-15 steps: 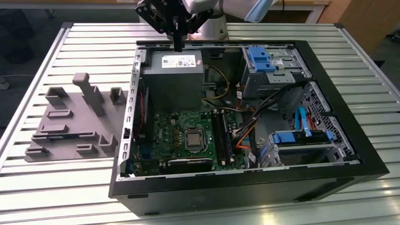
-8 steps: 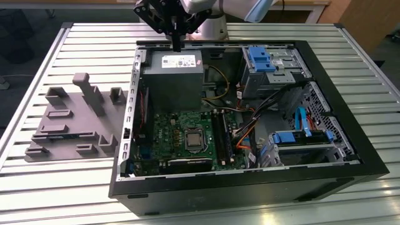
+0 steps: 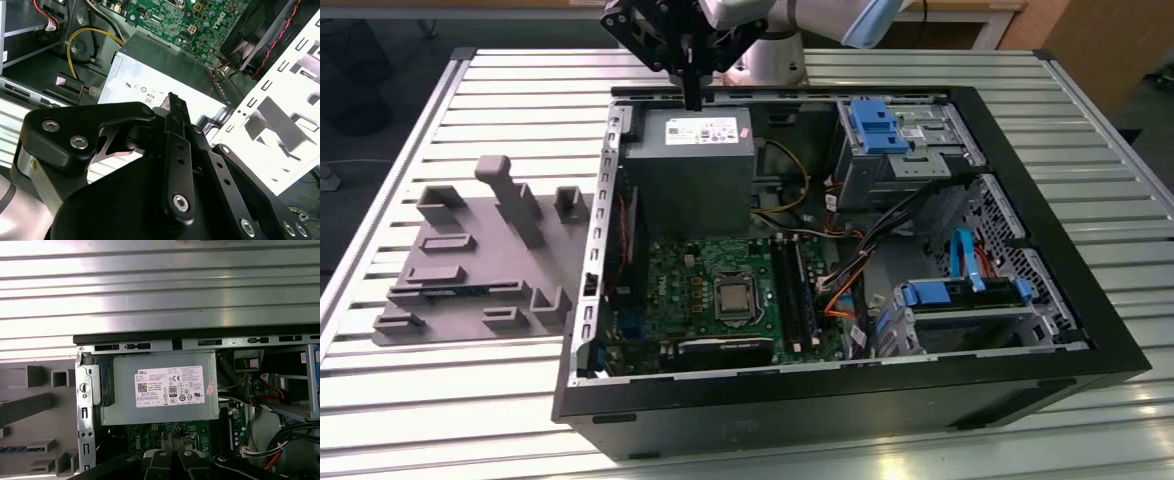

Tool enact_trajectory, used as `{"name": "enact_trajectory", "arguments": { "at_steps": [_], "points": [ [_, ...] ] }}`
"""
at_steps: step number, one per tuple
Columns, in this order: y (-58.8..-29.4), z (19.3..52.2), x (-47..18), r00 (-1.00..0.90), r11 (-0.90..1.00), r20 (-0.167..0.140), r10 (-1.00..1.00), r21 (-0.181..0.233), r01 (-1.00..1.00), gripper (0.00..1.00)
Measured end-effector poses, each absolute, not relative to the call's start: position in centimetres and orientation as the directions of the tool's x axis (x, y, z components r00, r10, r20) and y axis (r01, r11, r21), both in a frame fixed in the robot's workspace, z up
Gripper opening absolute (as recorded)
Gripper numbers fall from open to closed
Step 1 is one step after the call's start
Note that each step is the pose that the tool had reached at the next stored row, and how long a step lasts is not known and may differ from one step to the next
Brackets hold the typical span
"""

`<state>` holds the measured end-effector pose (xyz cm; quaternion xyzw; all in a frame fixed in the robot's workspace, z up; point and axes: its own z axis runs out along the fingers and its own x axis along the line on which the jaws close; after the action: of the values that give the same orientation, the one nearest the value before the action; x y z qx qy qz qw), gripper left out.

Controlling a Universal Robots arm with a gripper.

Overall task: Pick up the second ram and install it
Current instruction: 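Reach for the second ram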

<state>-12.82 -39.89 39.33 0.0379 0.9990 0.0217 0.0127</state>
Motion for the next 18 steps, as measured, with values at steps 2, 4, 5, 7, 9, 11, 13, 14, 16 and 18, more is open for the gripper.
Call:
{"name": "enact_trajectory", "arguments": {
  "at_steps": [2,4,5,7,9,11,13,14,16,18],
  "points": [
    [-39.89,39.33,-12.85,-0.997,0.996,-0.024,0.076,0.044,0.075,0.11],
    [-39.90,39.33,-12.89,-0.997,0.996,-0.024,0.076,0.044,0.075,0.11],
    [-39.89,39.33,-12.91,-0.997,0.996,-0.024,0.076,0.044,0.075,0.11],
    [-39.89,39.33,-12.93,-0.997,0.996,-0.024,0.076,0.044,0.075,0.11],
    [-39.89,39.33,-12.97,-0.997,0.996,-0.024,0.076,0.044,0.075,0.11],
    [-39.89,39.33,-13.00,-0.997,0.996,-0.024,0.076,0.044,0.075,0.11],
    [-39.89,39.33,-13.04,-0.997,0.996,-0.024,0.076,0.044,0.075,0.11],
    [-39.89,39.33,-13.06,-0.997,0.996,-0.024,0.076,0.044,0.075,0.11],
    [-39.89,39.33,-13.11,-0.997,0.996,-0.024,0.076,0.044,0.075,0.11],
    [-39.89,39.32,-13.17,-0.997,0.996,-0.024,0.076,0.044,0.075,0.11]
  ]
}}
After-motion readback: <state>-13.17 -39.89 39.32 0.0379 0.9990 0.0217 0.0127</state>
